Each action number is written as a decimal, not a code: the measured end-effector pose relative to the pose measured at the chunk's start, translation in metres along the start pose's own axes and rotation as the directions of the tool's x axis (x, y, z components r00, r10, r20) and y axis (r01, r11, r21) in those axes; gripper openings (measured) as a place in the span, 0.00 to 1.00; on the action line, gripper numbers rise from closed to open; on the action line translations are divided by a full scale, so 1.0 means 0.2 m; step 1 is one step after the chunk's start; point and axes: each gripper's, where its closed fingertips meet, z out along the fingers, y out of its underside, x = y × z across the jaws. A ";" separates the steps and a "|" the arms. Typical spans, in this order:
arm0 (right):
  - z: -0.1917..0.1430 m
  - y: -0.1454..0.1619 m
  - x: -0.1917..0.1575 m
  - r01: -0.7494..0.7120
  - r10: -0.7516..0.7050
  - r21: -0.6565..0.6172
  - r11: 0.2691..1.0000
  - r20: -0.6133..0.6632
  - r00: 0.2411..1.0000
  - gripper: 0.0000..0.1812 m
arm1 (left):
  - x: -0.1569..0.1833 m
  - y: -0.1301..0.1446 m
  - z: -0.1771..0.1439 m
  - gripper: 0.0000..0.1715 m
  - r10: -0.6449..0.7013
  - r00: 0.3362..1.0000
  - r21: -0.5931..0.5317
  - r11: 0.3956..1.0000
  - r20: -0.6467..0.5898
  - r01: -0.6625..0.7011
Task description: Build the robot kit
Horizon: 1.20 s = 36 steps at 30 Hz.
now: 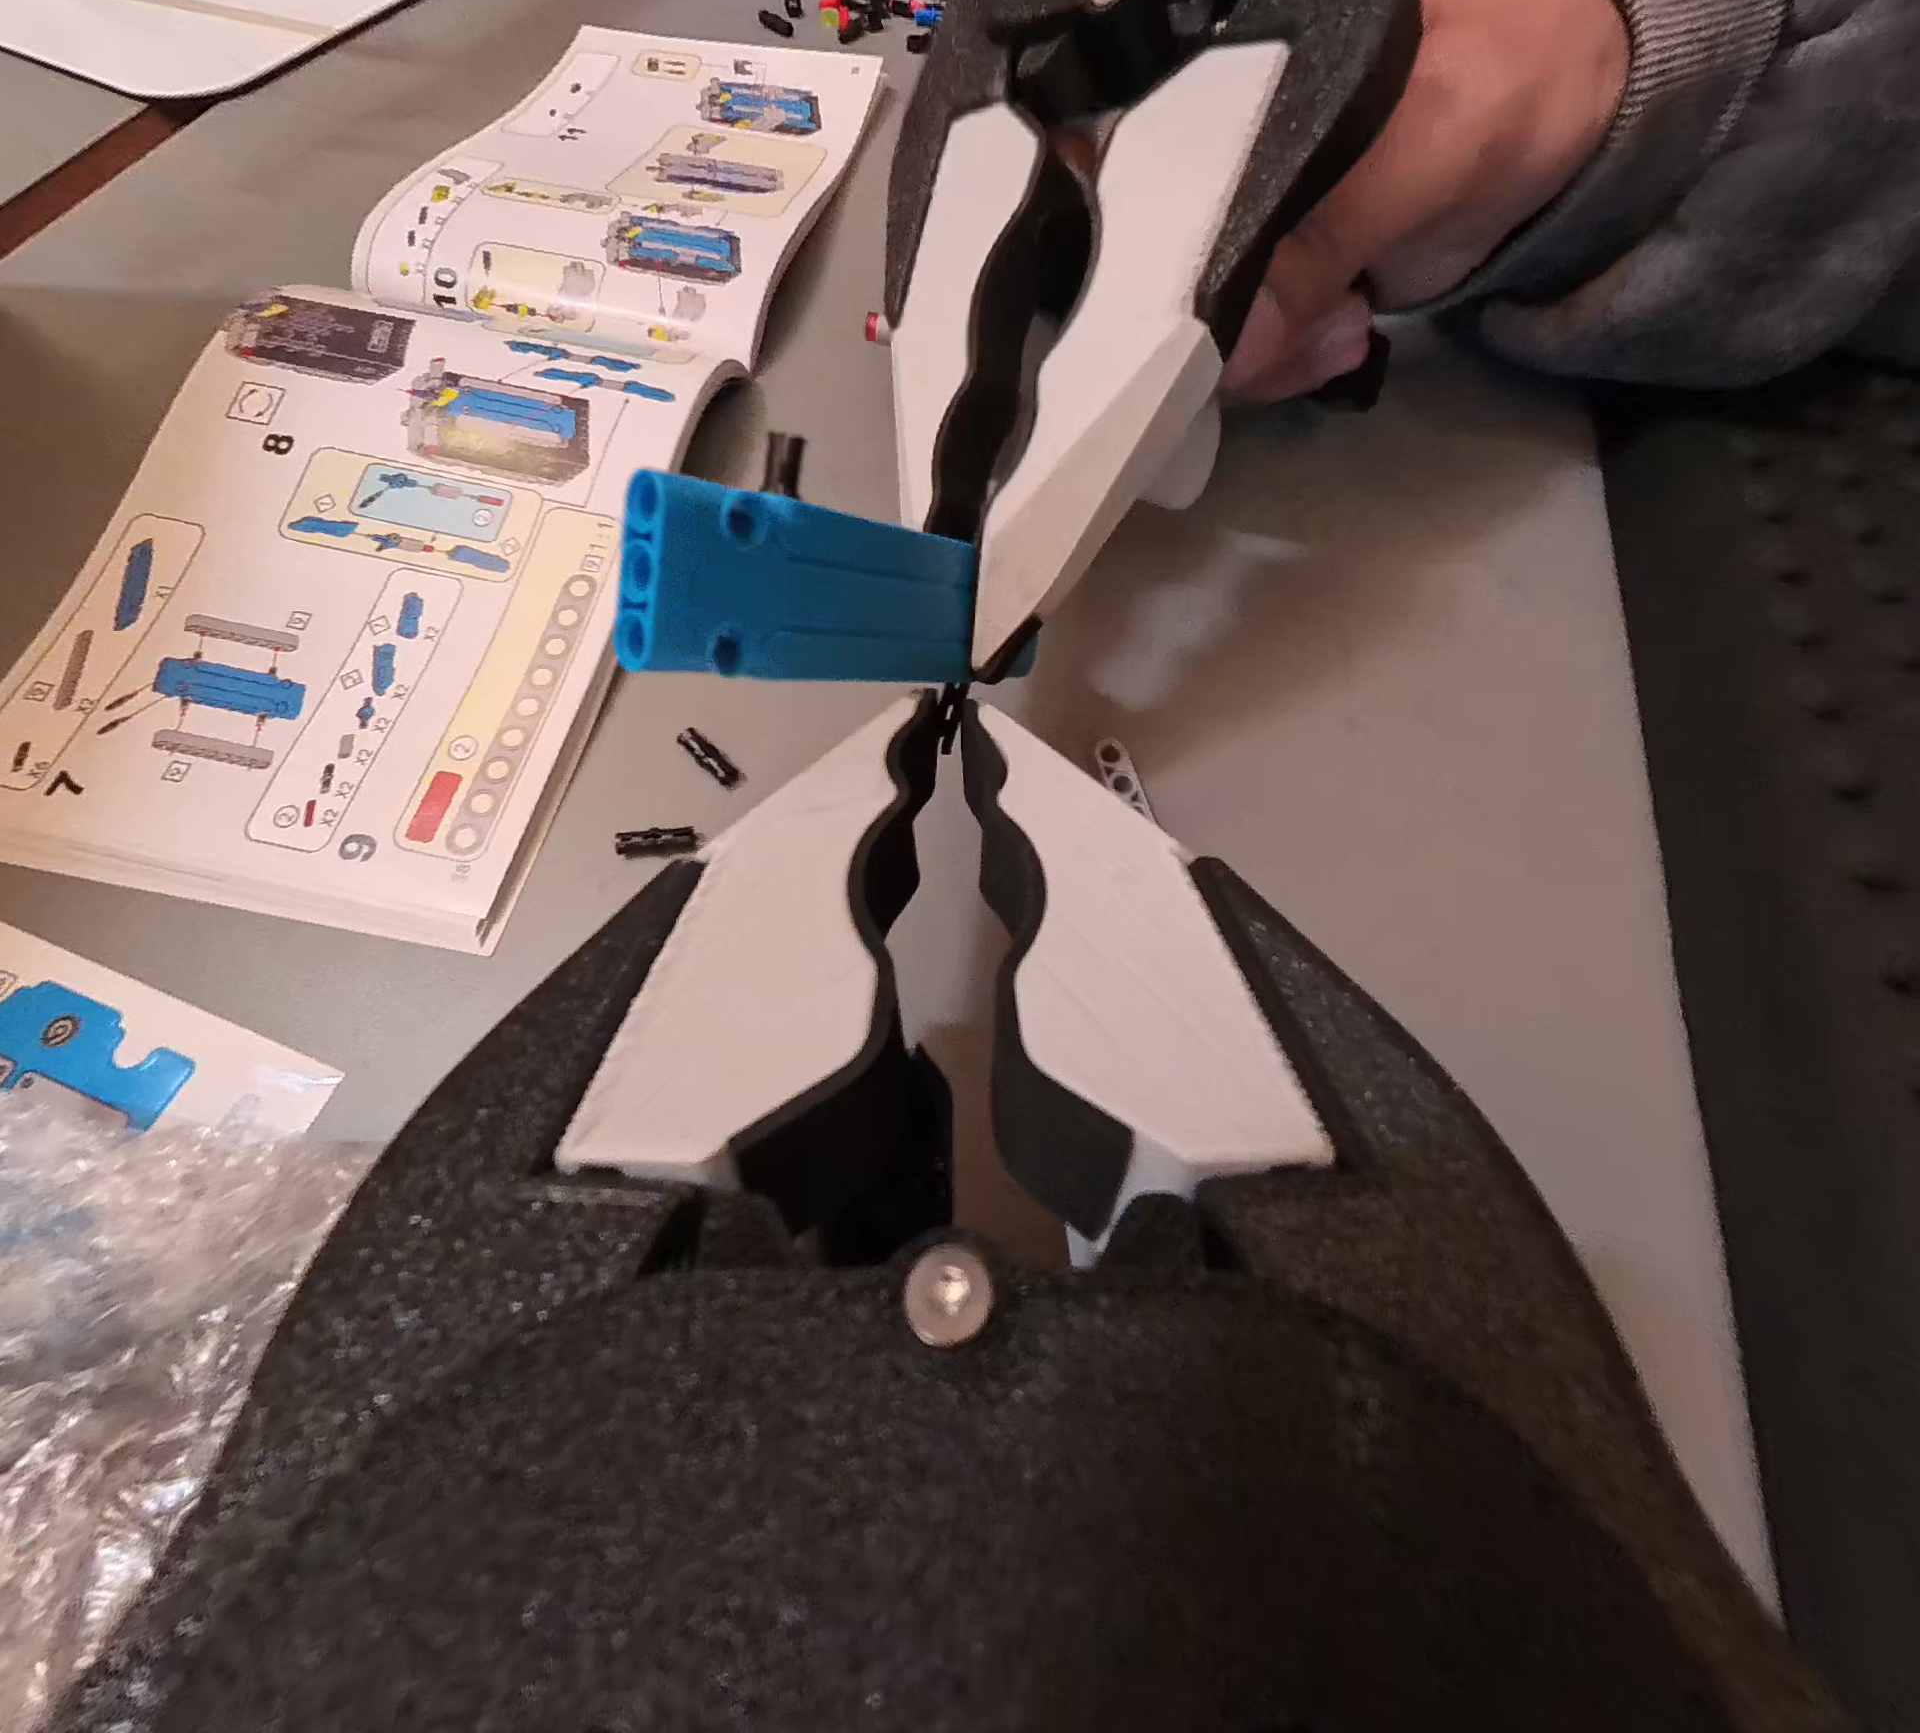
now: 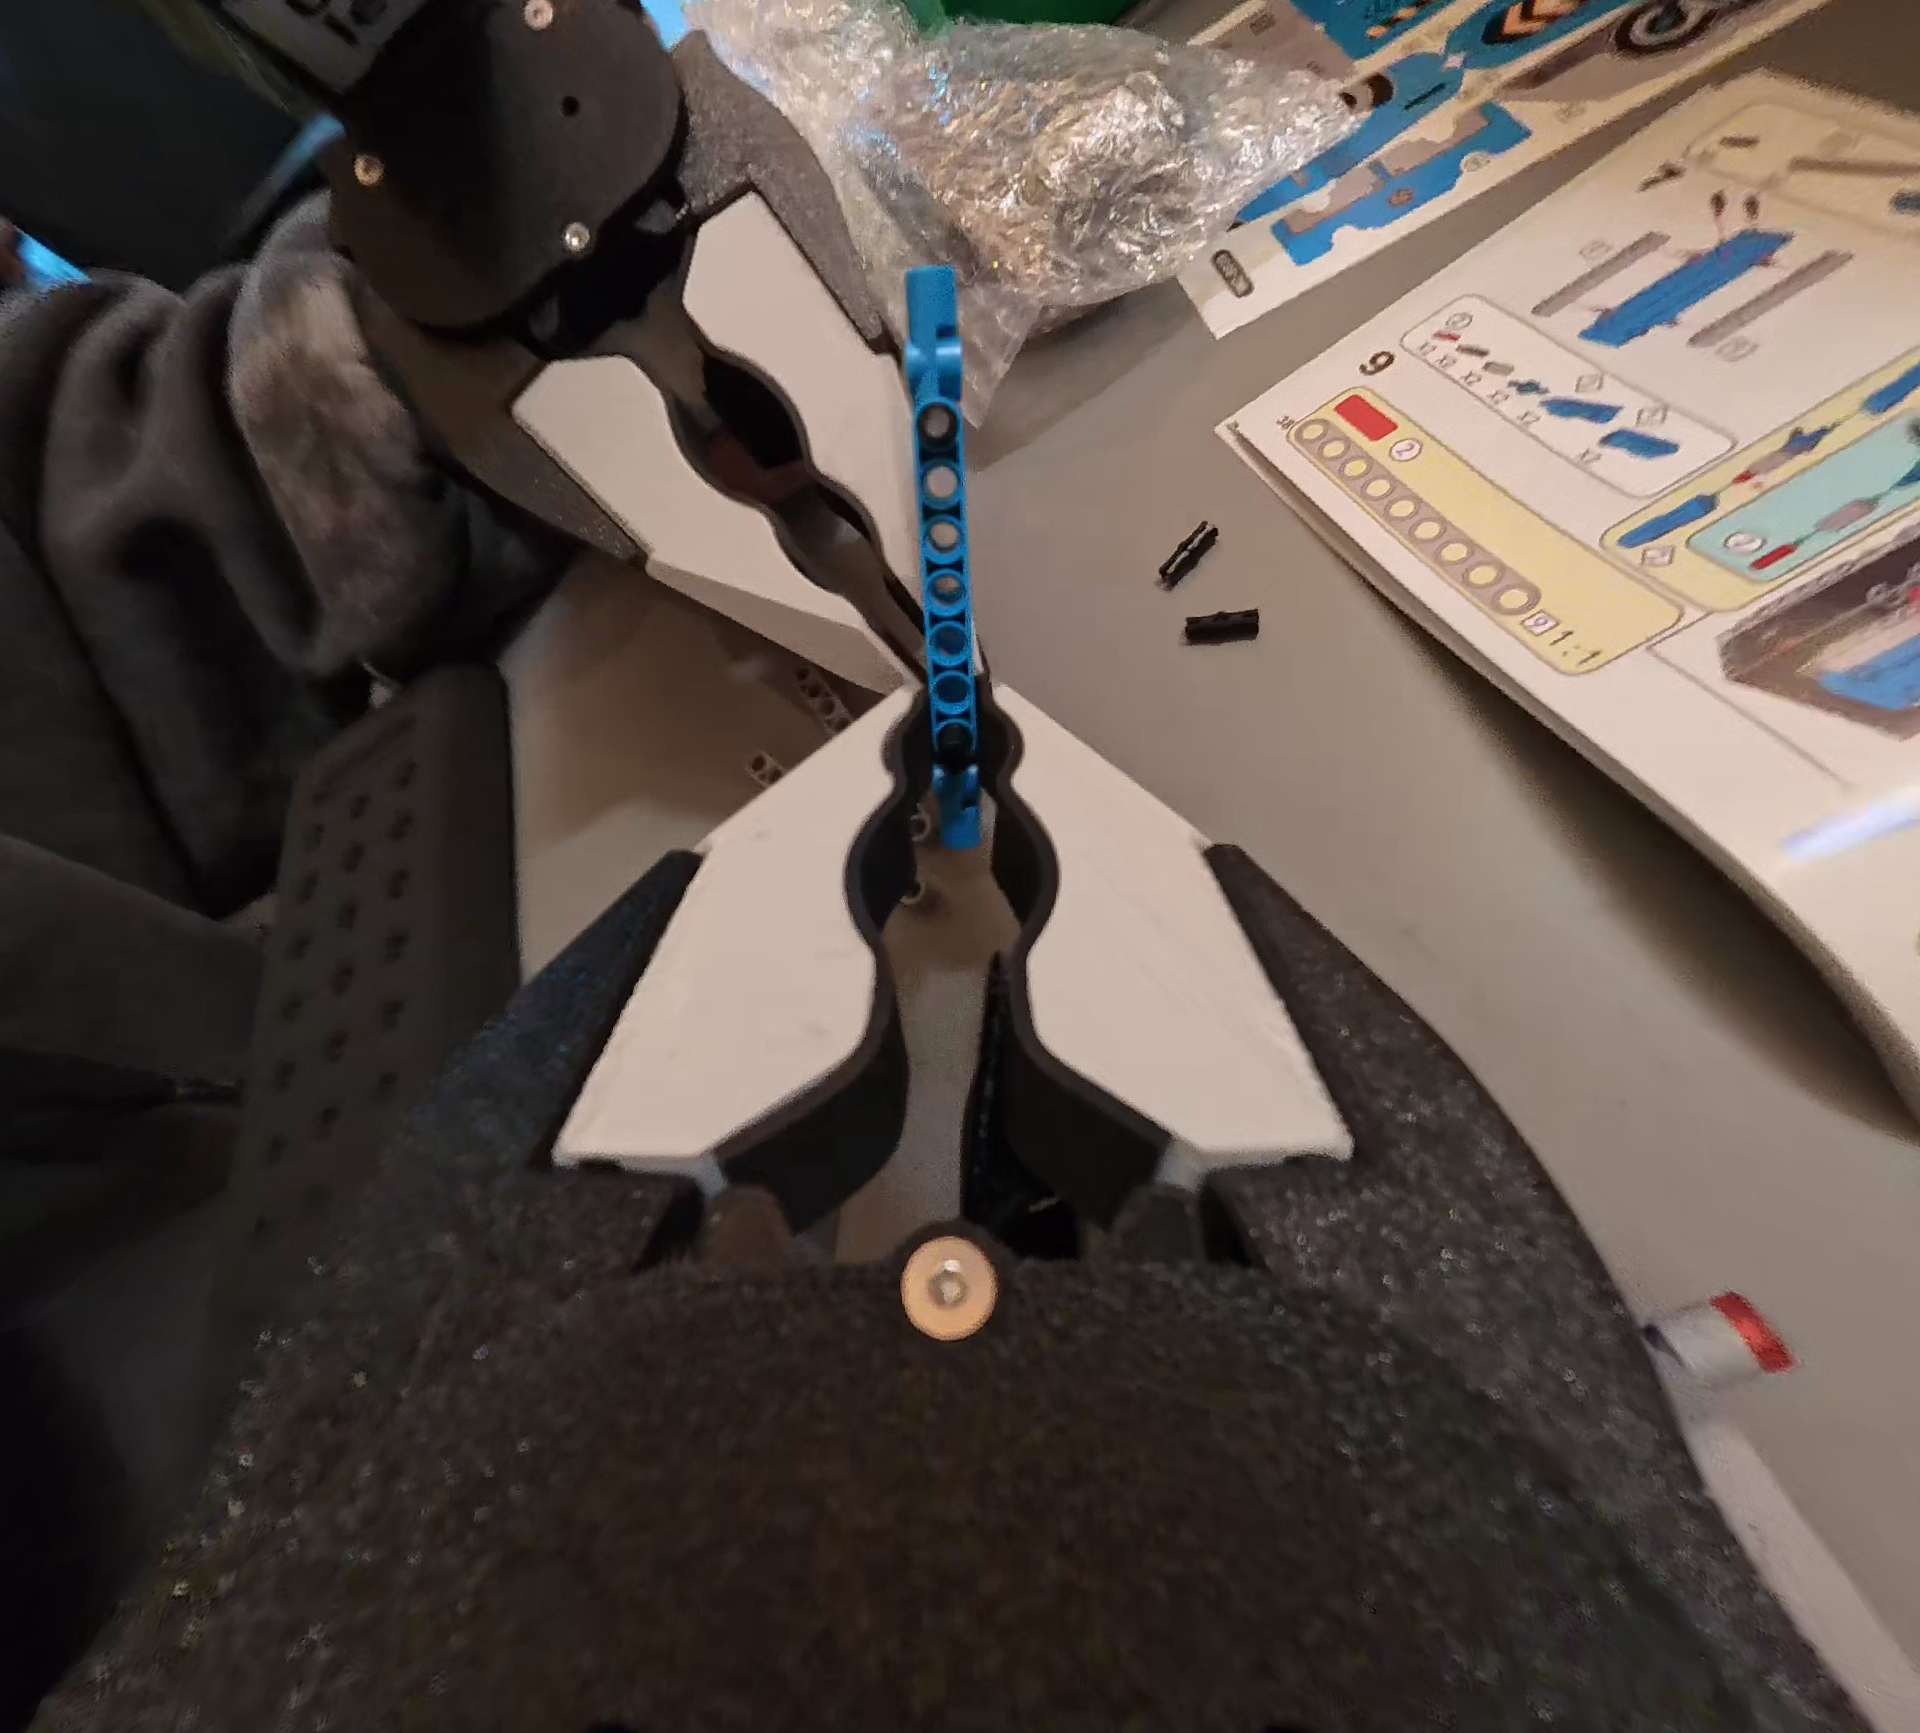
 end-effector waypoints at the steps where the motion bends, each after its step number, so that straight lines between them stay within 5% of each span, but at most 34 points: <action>1: 0.00 0.00 0.00 -0.035 0.035 0.002 0.999 0.012 0.999 0.03 | 0.00 0.01 0.00 0.01 0.008 1.000 -0.009 1.000 0.010 -0.008; 12: 0.01 0.02 -0.03 0.005 -0.004 -0.020 1.000 0.052 0.999 0.03 | 0.04 0.02 0.01 0.00 -0.038 0.996 -0.025 0.999 -0.078 0.036; 21: -0.04 -0.08 -0.06 -0.241 0.212 0.105 0.965 0.231 0.950 0.03 | 0.03 -0.09 -0.06 0.01 -0.198 0.964 0.107 0.970 -0.179 0.219; 26: -0.07 -0.12 -0.10 -0.276 0.225 0.130 0.953 0.310 0.924 0.03 | 0.05 -0.14 -0.10 0.01 -0.153 0.965 0.159 0.969 -0.213 0.189; 36: -0.06 -0.11 -0.10 -0.225 0.185 0.129 0.966 0.263 0.947 0.03 | 0.04 -0.12 -0.10 0.02 -0.130 0.973 0.142 0.977 -0.189 0.158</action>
